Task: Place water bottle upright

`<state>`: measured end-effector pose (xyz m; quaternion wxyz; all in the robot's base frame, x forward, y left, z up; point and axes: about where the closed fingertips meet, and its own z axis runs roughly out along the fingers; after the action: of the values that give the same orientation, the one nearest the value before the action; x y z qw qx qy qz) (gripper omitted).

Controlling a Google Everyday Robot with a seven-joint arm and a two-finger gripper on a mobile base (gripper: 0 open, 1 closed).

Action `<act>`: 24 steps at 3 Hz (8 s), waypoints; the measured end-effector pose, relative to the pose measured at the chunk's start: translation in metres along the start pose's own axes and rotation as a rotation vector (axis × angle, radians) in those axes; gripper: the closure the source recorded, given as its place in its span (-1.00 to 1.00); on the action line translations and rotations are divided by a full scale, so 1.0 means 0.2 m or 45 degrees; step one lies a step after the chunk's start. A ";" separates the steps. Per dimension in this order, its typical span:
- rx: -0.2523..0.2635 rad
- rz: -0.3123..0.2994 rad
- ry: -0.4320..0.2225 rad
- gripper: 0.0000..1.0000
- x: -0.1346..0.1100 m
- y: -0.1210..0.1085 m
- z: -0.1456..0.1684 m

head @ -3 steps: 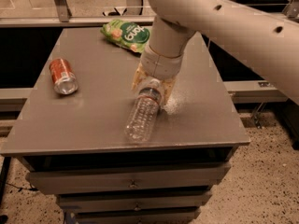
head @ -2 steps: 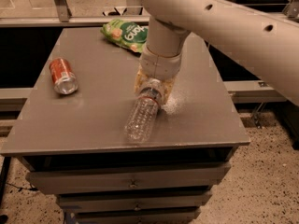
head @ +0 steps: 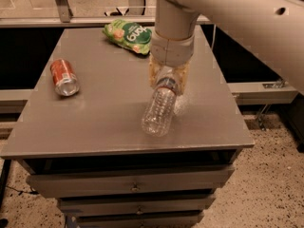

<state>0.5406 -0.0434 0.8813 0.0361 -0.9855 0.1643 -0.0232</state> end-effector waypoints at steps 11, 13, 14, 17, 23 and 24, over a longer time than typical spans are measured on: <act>1.116 -0.661 0.808 1.00 0.20 -0.21 -0.48; 1.271 -1.017 1.131 1.00 0.12 -0.29 -0.71; 1.196 -1.362 1.234 1.00 0.04 -0.38 -0.78; 1.006 -1.893 1.350 1.00 -0.02 -0.47 -0.75; 1.069 -1.532 1.569 1.00 0.21 -0.15 -0.41; 1.105 -1.449 1.585 1.00 0.24 -0.12 -0.40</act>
Offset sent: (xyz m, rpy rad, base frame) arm -0.0158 -0.0107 -0.0116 0.0192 -0.0045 -0.0629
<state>0.5890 -0.0412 0.9635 0.2885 -0.6287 -0.3740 -0.6178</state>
